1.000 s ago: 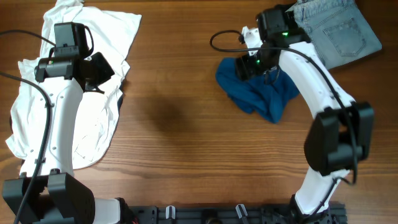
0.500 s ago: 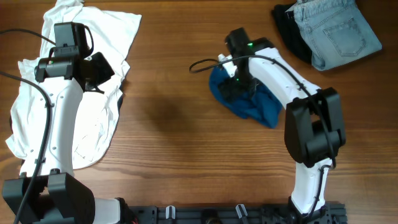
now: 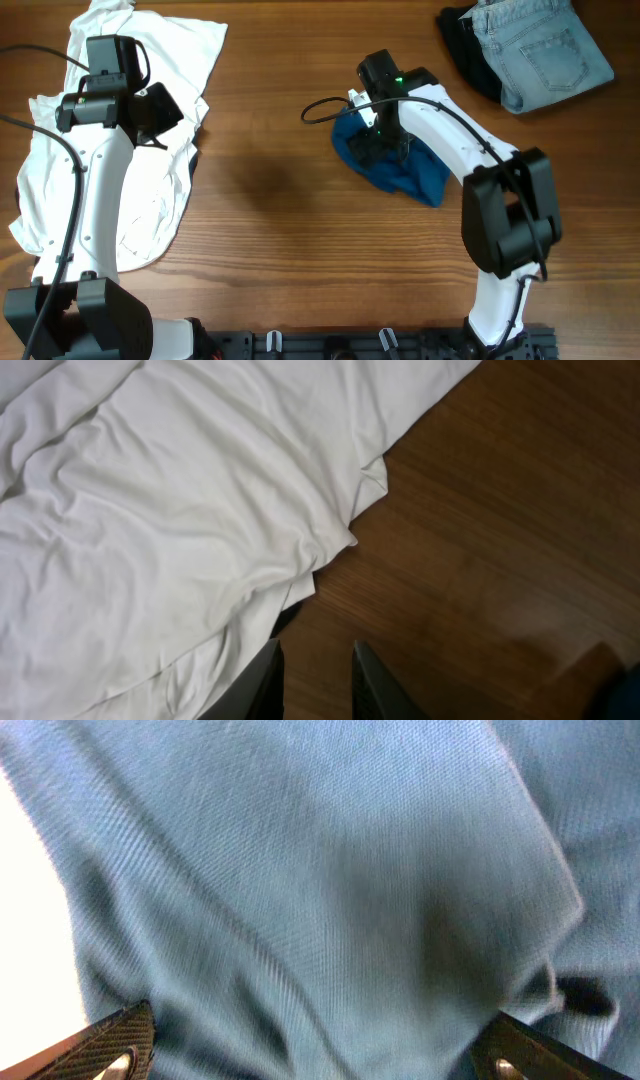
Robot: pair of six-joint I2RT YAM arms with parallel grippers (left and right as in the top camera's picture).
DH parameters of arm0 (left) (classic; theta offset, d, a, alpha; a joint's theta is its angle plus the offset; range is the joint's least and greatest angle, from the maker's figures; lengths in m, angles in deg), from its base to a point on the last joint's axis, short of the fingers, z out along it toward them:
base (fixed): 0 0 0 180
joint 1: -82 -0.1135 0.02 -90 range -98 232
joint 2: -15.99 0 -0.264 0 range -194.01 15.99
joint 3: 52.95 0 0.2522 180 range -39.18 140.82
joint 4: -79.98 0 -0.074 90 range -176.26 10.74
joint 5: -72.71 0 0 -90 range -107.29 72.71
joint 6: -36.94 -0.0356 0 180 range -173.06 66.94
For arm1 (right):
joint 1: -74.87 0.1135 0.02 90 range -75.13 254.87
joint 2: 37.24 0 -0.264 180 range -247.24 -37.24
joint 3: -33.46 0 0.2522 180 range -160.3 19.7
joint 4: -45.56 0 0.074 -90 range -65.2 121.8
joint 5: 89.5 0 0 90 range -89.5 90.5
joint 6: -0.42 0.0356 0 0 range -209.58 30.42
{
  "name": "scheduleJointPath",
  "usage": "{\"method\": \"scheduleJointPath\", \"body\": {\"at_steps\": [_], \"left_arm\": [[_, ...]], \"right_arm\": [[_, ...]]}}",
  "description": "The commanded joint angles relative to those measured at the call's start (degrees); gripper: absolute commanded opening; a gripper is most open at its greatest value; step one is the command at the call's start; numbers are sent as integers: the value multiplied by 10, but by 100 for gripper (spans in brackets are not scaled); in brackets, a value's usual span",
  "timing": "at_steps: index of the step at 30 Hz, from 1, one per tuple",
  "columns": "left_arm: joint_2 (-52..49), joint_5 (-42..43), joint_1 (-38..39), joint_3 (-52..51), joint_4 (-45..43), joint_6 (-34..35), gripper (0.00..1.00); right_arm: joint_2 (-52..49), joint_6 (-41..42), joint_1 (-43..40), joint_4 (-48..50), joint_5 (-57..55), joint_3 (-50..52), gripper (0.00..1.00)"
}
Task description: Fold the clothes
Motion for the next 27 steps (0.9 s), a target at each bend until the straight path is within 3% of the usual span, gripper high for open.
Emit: {"method": "scheduleJointPath", "body": {"at_steps": [1, 7, 12, 24, 27], "left_arm": [[-4, -6, -2, -2, -8, -7, 23], [-4, -6, -2, -2, -8, -7, 23], [-4, -6, -2, -2, -8, -7, 23], [-4, -6, -2, -2, -6, -7, 23], [-4, -6, -2, -3, -5, -7, 23]], "right_arm": [[49, 16, 5, -30, 17, 6, 100], [49, 19, 24, -36, 17, 9, 100], [44, 19, 42, 14, 2, 33, 100], [-70, 43, 35, 130, -68, 95, 99], [-110, 79, 28, 149, -99, 95, 91]]}}
